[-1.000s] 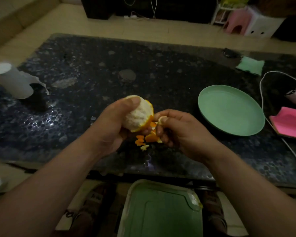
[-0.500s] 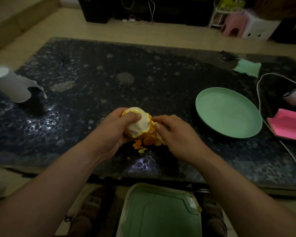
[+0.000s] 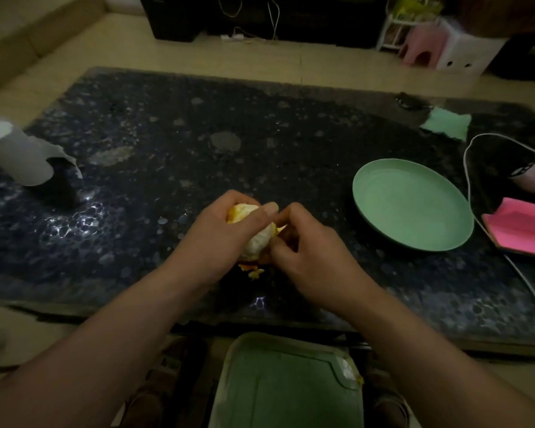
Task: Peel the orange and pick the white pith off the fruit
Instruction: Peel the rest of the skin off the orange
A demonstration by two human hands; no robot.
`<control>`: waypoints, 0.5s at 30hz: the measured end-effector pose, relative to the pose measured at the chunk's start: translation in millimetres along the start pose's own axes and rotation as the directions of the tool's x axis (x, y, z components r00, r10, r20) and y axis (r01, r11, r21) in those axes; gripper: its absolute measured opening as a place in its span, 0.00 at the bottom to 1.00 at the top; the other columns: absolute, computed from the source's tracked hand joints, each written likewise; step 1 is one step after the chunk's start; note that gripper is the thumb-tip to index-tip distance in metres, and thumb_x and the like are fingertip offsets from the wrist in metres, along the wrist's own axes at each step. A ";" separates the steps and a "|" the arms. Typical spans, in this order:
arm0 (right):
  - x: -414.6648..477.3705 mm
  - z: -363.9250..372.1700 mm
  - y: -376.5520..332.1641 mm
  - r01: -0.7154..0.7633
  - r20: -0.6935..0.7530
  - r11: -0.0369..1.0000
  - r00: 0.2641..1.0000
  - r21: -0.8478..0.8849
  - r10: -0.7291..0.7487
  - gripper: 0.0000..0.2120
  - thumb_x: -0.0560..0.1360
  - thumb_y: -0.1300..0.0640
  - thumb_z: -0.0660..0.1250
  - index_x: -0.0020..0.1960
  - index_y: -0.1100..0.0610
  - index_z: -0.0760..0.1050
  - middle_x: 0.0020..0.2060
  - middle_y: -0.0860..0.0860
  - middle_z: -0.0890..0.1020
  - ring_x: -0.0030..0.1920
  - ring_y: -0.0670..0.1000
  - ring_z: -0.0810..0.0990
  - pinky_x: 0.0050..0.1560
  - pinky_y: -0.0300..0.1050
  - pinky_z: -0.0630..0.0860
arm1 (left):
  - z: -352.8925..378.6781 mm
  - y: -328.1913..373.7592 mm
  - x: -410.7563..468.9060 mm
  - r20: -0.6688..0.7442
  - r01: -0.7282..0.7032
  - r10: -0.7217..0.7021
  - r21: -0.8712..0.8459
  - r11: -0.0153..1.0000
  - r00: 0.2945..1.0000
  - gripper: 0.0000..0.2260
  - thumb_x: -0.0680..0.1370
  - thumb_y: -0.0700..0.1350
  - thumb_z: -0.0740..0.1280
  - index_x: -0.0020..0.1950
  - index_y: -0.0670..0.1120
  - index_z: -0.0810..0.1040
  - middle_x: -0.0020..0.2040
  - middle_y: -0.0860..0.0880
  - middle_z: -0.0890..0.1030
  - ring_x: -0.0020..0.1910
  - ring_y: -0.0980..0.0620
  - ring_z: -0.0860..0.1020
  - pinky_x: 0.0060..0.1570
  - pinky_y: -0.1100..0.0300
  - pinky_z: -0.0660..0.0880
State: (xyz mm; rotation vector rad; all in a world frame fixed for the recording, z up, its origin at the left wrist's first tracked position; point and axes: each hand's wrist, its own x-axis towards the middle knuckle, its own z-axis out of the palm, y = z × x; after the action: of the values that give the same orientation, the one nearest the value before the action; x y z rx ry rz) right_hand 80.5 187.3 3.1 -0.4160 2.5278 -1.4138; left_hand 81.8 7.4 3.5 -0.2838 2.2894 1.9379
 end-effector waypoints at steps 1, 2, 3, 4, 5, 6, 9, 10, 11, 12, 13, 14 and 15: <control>-0.1 1.0 -1.5 0.000 -0.018 1.000 1.000 -0.003 -0.001 0.05 0.80 0.48 0.68 0.52 0.45 0.72 0.39 0.44 0.85 0.36 0.45 0.83 0.36 0.48 0.81 | 0.7 -1.0 -0.9 -0.013 -0.027 0.027 0.022 0.999 1.000 0.13 0.76 0.62 0.75 0.53 0.57 0.82 0.51 0.50 0.86 0.50 0.49 0.86 0.49 0.46 0.86; -0.2 2.0 -2.4 0.002 -0.038 1.000 0.999 0.000 -0.002 0.07 0.79 0.48 0.69 0.50 0.46 0.72 0.38 0.45 0.84 0.35 0.45 0.82 0.33 0.46 0.79 | 1.5 -1.7 -1.9 -0.020 -0.053 0.054 0.040 0.998 0.998 0.10 0.77 0.60 0.75 0.53 0.57 0.82 0.51 0.50 0.85 0.50 0.49 0.86 0.49 0.46 0.86; 0.0 3.4 -2.9 0.002 -0.060 1.000 0.998 0.008 -0.002 0.07 0.79 0.48 0.70 0.49 0.47 0.71 0.37 0.46 0.83 0.33 0.46 0.81 0.31 0.45 0.78 | 2.1 -2.4 -2.6 -0.029 -0.079 0.081 0.061 0.995 0.996 0.09 0.77 0.59 0.75 0.53 0.58 0.82 0.50 0.51 0.85 0.49 0.49 0.86 0.48 0.47 0.86; 0.1 4.8 -3.2 0.002 -0.079 1.000 0.997 0.020 -0.001 0.08 0.79 0.49 0.70 0.48 0.47 0.71 0.36 0.47 0.83 0.33 0.46 0.81 0.31 0.45 0.77 | 3.0 -2.5 -3.4 -0.037 -0.100 0.103 0.083 0.992 0.994 0.08 0.77 0.59 0.75 0.52 0.58 0.81 0.50 0.51 0.85 0.48 0.51 0.85 0.46 0.50 0.86; 0.2 6.3 -3.3 0.001 -0.091 0.999 0.996 0.037 0.003 0.08 0.80 0.50 0.70 0.48 0.48 0.71 0.36 0.48 0.83 0.33 0.47 0.82 0.31 0.47 0.78 | 3.5 -2.5 -3.9 -0.047 -0.116 0.121 0.099 0.988 0.991 0.07 0.78 0.59 0.74 0.52 0.59 0.81 0.49 0.52 0.85 0.47 0.52 0.85 0.45 0.51 0.85; 0.2 8.0 -2.9 -0.003 -0.098 0.998 0.995 0.064 0.010 0.08 0.80 0.51 0.71 0.48 0.48 0.71 0.37 0.49 0.84 0.34 0.50 0.83 0.32 0.50 0.79 | 4.2 -2.1 -4.4 -0.056 -0.125 0.131 0.099 0.987 0.990 0.07 0.78 0.58 0.74 0.52 0.58 0.81 0.49 0.51 0.85 0.47 0.52 0.85 0.44 0.52 0.85; -0.3 10.0 -1.3 -0.024 -0.105 0.985 0.994 0.171 0.042 0.07 0.80 0.55 0.72 0.48 0.49 0.73 0.38 0.51 0.85 0.36 0.54 0.85 0.33 0.52 0.81 | 5.2 0.6 -5.8 -0.068 -0.107 0.109 0.035 0.994 0.992 0.09 0.77 0.58 0.74 0.52 0.56 0.82 0.48 0.50 0.86 0.45 0.52 0.85 0.43 0.52 0.85; -0.6 9.8 -1.2 -0.033 -0.102 0.979 0.993 0.204 0.055 0.06 0.80 0.57 0.71 0.49 0.49 0.74 0.37 0.52 0.85 0.36 0.55 0.86 0.33 0.51 0.81 | 5.1 1.3 -5.9 -0.070 -0.096 0.096 0.007 0.995 0.993 0.09 0.78 0.57 0.75 0.52 0.55 0.83 0.48 0.50 0.86 0.46 0.50 0.86 0.44 0.50 0.85; -0.9 9.2 -1.5 -0.042 -0.099 0.971 0.993 0.236 0.067 0.06 0.80 0.57 0.70 0.49 0.50 0.75 0.37 0.52 0.86 0.37 0.55 0.86 0.34 0.52 0.81 | 4.9 1.8 -5.6 -0.073 -0.089 0.087 -0.016 0.996 0.993 0.08 0.78 0.56 0.75 0.52 0.54 0.83 0.48 0.49 0.86 0.47 0.49 0.86 0.45 0.49 0.85; -1.1 8.4 -1.6 -0.049 -0.092 0.964 0.993 0.263 0.075 0.05 0.81 0.58 0.70 0.50 0.49 0.75 0.37 0.53 0.86 0.37 0.56 0.86 0.35 0.53 0.82 | 4.3 2.2 -5.2 -0.077 -0.086 0.083 -0.032 0.996 0.994 0.08 0.78 0.56 0.75 0.52 0.53 0.83 0.48 0.49 0.86 0.47 0.49 0.86 0.46 0.49 0.85; -1.2 7.5 -2.1 -0.054 -0.081 0.961 0.994 0.272 0.079 0.05 0.81 0.57 0.69 0.51 0.48 0.76 0.38 0.53 0.86 0.38 0.57 0.86 0.36 0.55 0.82 | 3.4 2.5 -4.6 -0.081 -0.088 0.085 -0.036 0.995 0.993 0.08 0.78 0.56 0.75 0.52 0.53 0.83 0.48 0.49 0.86 0.46 0.51 0.86 0.46 0.49 0.84; -1.2 6.1 -2.4 -0.057 -0.066 0.965 0.995 0.257 0.076 0.04 0.81 0.56 0.69 0.51 0.47 0.76 0.39 0.52 0.86 0.39 0.57 0.86 0.38 0.57 0.83 | 2.3 3.3 -4.2 -0.084 -0.091 0.088 -0.031 0.995 0.993 0.09 0.78 0.56 0.75 0.52 0.53 0.83 0.48 0.49 0.86 0.45 0.52 0.85 0.46 0.49 0.84; -1.5 4.9 -2.8 -0.053 -0.051 0.974 0.997 0.220 0.066 0.04 0.82 0.54 0.68 0.52 0.45 0.75 0.40 0.51 0.86 0.40 0.56 0.86 0.39 0.58 0.83 | 1.2 3.9 -3.8 -0.082 -0.093 0.091 -0.019 0.995 0.992 0.09 0.78 0.56 0.75 0.52 0.53 0.83 0.48 0.49 0.86 0.44 0.54 0.84 0.45 0.50 0.84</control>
State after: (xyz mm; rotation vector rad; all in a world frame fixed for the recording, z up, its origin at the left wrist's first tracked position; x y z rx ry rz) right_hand 83.8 182.6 3.0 -0.2610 2.3708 -1.6799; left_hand 84.6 9.4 7.9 -0.2680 2.3724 2.0334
